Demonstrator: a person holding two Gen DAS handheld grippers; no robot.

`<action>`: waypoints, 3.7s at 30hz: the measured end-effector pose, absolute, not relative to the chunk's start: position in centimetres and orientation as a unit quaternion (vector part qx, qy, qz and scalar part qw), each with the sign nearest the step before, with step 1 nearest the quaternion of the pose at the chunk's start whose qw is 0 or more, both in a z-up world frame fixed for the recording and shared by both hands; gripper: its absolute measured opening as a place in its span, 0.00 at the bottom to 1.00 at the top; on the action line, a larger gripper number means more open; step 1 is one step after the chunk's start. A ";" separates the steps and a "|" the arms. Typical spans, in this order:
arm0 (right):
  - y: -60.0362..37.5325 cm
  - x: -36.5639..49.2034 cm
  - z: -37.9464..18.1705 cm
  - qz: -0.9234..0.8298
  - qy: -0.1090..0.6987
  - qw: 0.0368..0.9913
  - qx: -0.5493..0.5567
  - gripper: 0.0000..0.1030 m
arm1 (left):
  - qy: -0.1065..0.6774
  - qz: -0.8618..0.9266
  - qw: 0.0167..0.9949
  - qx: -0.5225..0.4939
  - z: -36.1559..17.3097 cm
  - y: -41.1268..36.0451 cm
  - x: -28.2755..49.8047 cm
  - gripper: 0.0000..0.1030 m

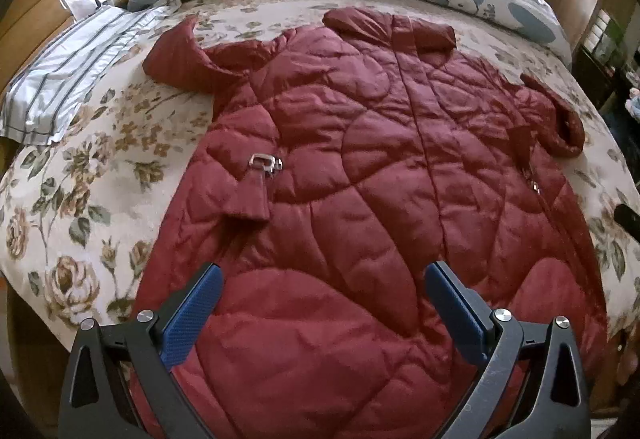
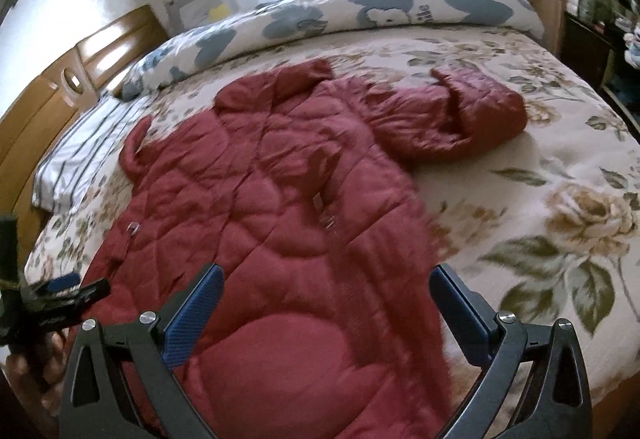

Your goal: Fold large clothes

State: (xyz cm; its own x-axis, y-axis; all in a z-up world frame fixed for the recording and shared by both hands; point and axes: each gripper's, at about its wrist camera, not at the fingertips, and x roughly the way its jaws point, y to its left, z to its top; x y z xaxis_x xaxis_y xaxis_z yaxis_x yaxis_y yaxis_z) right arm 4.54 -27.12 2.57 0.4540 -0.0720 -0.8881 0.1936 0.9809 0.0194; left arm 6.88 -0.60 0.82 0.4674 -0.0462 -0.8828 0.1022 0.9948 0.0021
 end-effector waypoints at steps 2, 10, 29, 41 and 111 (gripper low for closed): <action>-28.8 5.7 2.7 -0.094 0.511 0.852 0.061 0.99 | 0.514 -0.039 0.856 0.030 0.9 -0.6 7.3 0.99; -35.0 10.5 3.4 -0.141 0.487 0.858 0.082 0.94 | 0.494 -0.063 0.867 0.002 1.9 -1.2 9.4 0.99; -46.3 28.3 -5.1 -0.251 0.545 0.800 0.013 0.77 | 0.527 -0.065 0.847 0.002 -0.9 -3.7 16.4 0.98; -46.9 27.6 -4.9 -0.209 0.527 0.820 0.073 0.11 | 0.530 -0.060 0.846 0.006 -2.9 -3.6 18.9 0.96; -30.1 23.5 -11.3 -0.034 0.564 0.823 0.054 0.44 | 0.473 -0.065 0.879 -0.008 -2.0 2.5 28.8 0.27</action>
